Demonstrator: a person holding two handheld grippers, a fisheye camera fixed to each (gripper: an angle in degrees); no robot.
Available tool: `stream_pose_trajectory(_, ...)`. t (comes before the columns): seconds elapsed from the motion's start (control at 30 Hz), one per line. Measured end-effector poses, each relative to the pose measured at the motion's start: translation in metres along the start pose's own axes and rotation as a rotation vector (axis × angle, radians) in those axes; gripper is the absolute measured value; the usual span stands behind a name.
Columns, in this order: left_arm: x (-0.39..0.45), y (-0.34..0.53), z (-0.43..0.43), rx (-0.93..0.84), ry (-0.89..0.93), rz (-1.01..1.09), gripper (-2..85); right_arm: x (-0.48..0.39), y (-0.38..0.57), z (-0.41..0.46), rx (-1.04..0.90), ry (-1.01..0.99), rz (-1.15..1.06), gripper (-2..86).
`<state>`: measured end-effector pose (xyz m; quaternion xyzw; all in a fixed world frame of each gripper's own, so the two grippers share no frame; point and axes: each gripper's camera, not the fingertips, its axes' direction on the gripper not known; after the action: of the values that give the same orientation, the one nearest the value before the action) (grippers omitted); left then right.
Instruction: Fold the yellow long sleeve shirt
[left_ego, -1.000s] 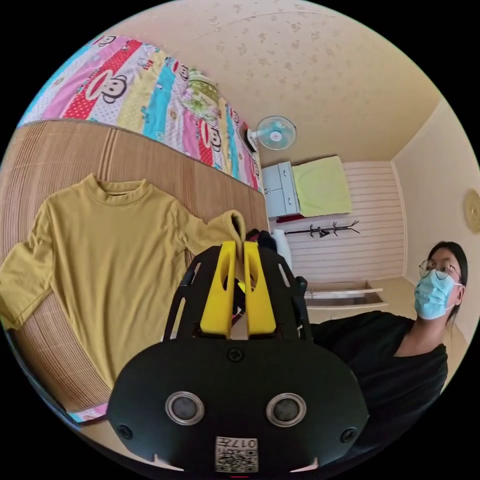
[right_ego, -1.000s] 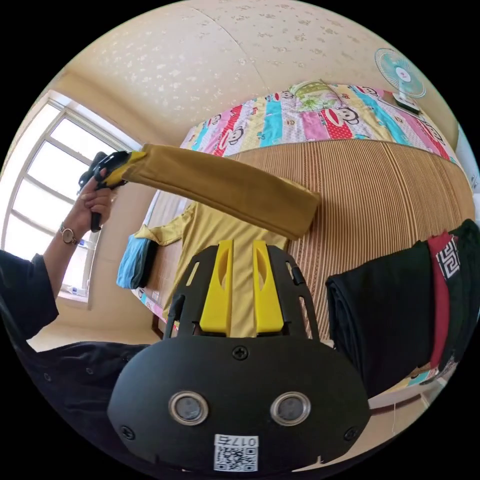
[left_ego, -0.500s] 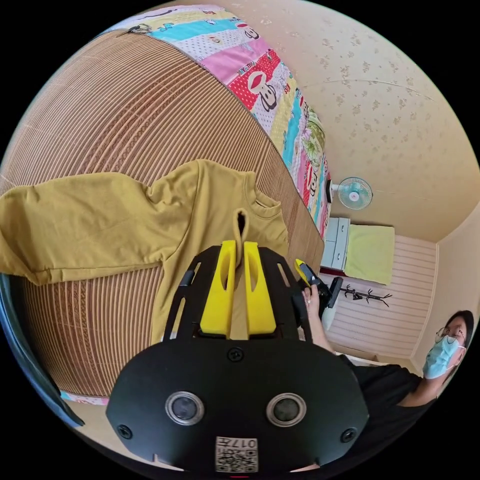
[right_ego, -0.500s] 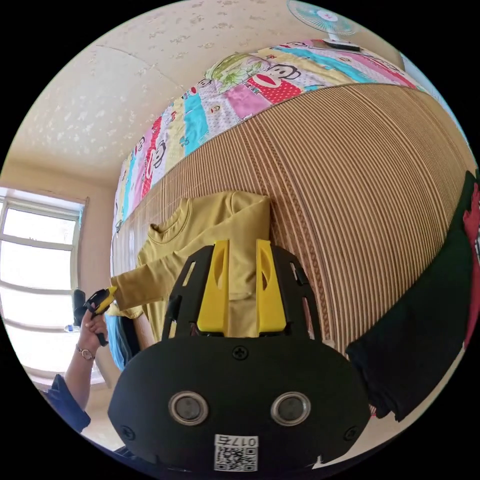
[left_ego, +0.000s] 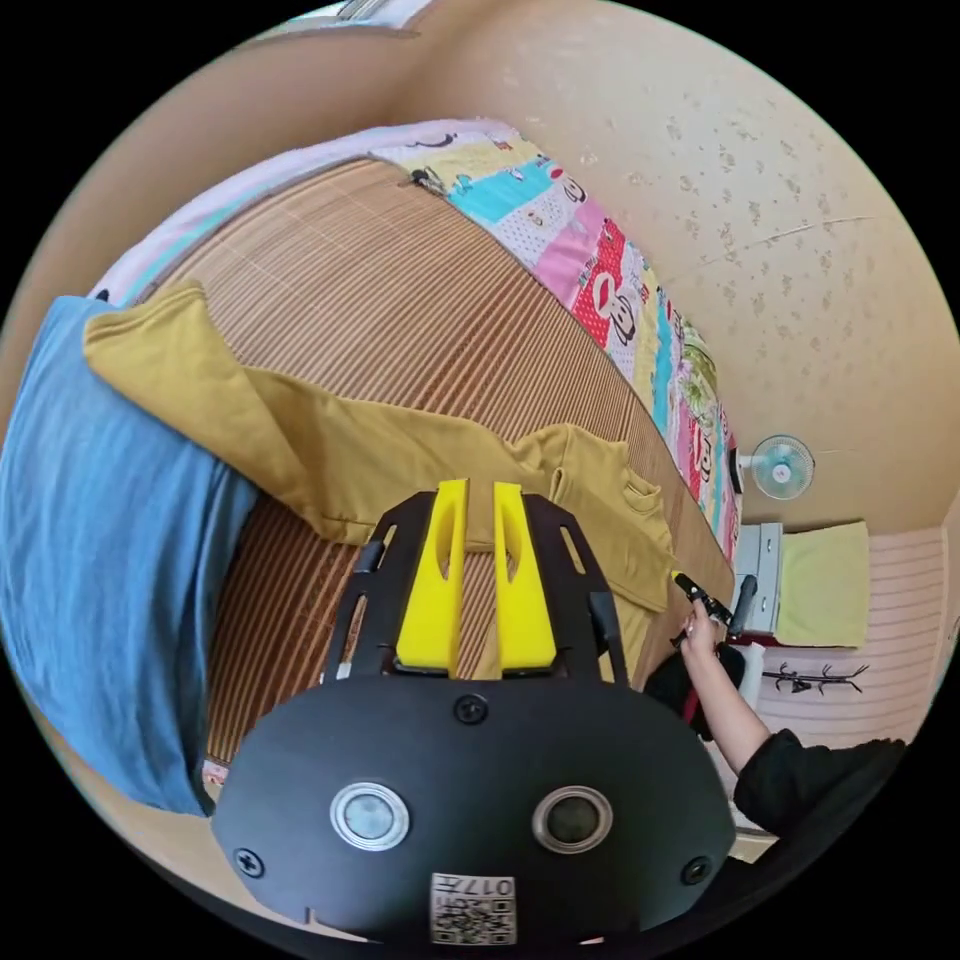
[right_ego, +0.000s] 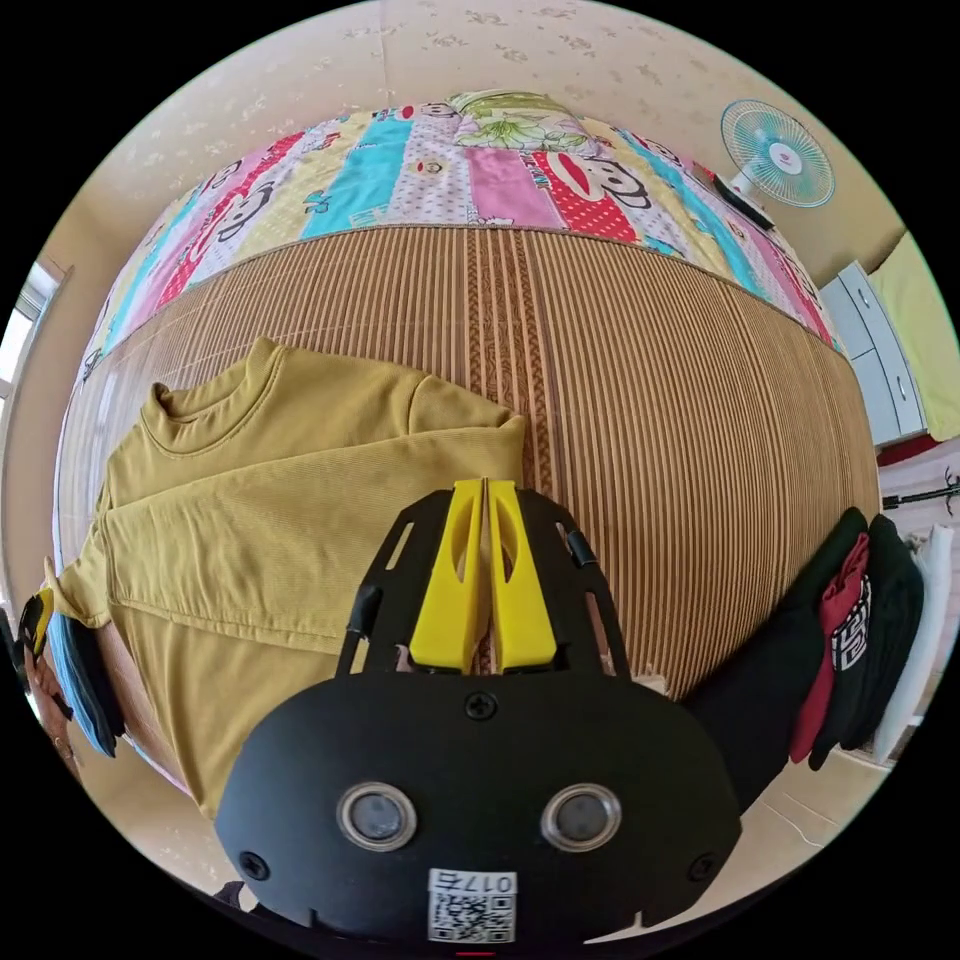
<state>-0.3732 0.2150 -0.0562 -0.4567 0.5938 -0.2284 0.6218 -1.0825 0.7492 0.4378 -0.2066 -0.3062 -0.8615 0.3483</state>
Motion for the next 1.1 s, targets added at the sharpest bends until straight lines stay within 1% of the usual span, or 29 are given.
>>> stream_pose_trajectory(0.03, 0.0, 0.005, -0.011, 0.028, -0.026, 0.006, 6.2, 0.005, 0.007, -0.009, 0.023, -0.022, 0.016, 0.6)
stream_pose_trajectory(0.1, 0.0, 0.012, -0.048, 0.117, -0.165, 0.0, 8.1, 0.012, 0.02, -0.021, 0.047, -0.066, 0.038, 0.7)
stream_pose_trajectory(0.13, -0.001, 0.011, -0.055, 0.131, -0.206, -0.002, 8.8, 0.015, 0.03, -0.028, 0.052, -0.092, 0.048, 0.7)
stream_pose_trajectory(0.17, -0.001, 0.005, -0.064, 0.151, -0.285, -0.007, 10.1, 0.017, 0.041, -0.033, 0.051, -0.114, 0.059, 0.8)
stream_pose_trajectory(0.23, -0.002, -0.012, -0.067, 0.149, -0.34, 0.008, 11.4, 0.016, 0.057, -0.036, 0.033, -0.144, 0.063, 1.0)
stream_pose_trajectory(0.33, -0.004, -0.048, -0.047, 0.114, -0.407, -0.008, 12.5, 0.009, 0.08, -0.035, -0.027, -0.184, 0.083, 1.3)
stream_pose_trajectory(0.4, -0.01, -0.076, -0.011, 0.032, -0.533, -0.05, 12.2, 0.003, 0.091, -0.033, -0.056, -0.219, 0.09, 1.5)
stream_pose_trajectory(0.43, -0.014, -0.082, -0.001, 0.006, -0.567, -0.068, 11.9, -0.001, 0.097, -0.032, -0.075, -0.229, 0.094, 1.5)
stream_pose_trajectory(0.47, -0.028, -0.089, 0.014, -0.04, -0.614, -0.139, 10.7, -0.004, 0.103, -0.031, -0.091, -0.236, 0.096, 1.6)
stream_pose_trajectory(0.5, -0.044, -0.09, 0.022, -0.07, -0.625, -0.211, 8.9, -0.006, 0.105, -0.031, -0.097, -0.241, 0.095, 1.6)
stream_pose_trajectory(0.53, -0.05, -0.089, 0.023, -0.068, -0.618, -0.226, 8.5, -0.006, 0.108, -0.032, -0.105, -0.251, 0.097, 1.7)
stream_pose_trajectory(0.63, -0.059, -0.085, 0.017, -0.04, -0.572, -0.212, 5.2, 0.001, 0.115, -0.037, -0.109, -0.27, 0.112, 1.8)
stream_pose_trajectory(0.67, -0.06, -0.083, 0.01, -0.029, -0.521, -0.209, 3.0, 0.007, 0.117, -0.039, -0.11, -0.272, 0.121, 1.8)
stream_pose_trajectory(0.7, -0.065, -0.076, -0.007, 0.034, -0.394, -0.225, 1.4, 0.011, 0.118, -0.039, -0.111, -0.273, 0.126, 1.8)
stream_pose_trajectory(0.73, -0.067, -0.071, -0.019, 0.085, -0.313, -0.228, 1.0, 0.019, 0.12, -0.041, -0.113, -0.276, 0.138, 1.8)
stream_pose_trajectory(0.77, -0.068, -0.061, -0.042, 0.19, -0.14, -0.212, 0.3, 0.028, 0.123, -0.044, -0.117, -0.282, 0.154, 1.9)
stream_pose_trajectory(0.8, -0.063, -0.053, -0.062, 0.269, 0.033, -0.171, -0.2, 0.033, 0.124, -0.045, -0.117, -0.287, 0.163, 1.9)
stream_pose_trajectory(0.83, -0.058, -0.051, -0.07, 0.298, 0.121, -0.141, -0.3, 0.042, 0.127, -0.048, -0.117, -0.292, 0.178, 2.0)
stream_pose_trajectory(0.87, -0.038, -0.046, -0.083, 0.342, 0.276, -0.056, -0.4, 0.052, 0.129, -0.052, -0.116, -0.291, 0.195, 2.1)
stream_pose_trajectory(0.9, -0.006, -0.042, -0.091, 0.37, 0.375, 0.053, -0.5, 0.057, 0.13, -0.054, -0.114, -0.289, 0.206, 2.2)
stream_pose_trajectory(0.93, 0.014, -0.04, -0.092, 0.371, 0.408, 0.114, -0.5, 0.066, 0.132, -0.058, -0.109, -0.29, 0.229, 2.3)
stream_pose_trajectory(1.0, 0.104, -0.029, -0.077, 0.325, 0.522, 0.336, -0.4, 0.079, 0.134, -0.063, -0.099, -0.306, 0.262, 2.6)
stream_pose_trajectory(1.03, 0.128, -0.025, -0.069, 0.308, 0.556, 0.382, -0.3, 0.087, 0.136, -0.065, -0.094, -0.321, 0.284, 2.8)
stream_pose_trajectory(1.1, 0.217, -0.005, -0.013, 0.204, 0.668, 0.527, 0.5, 0.097, 0.138, -0.068, -0.085, -0.348, 0.316, 3.1)
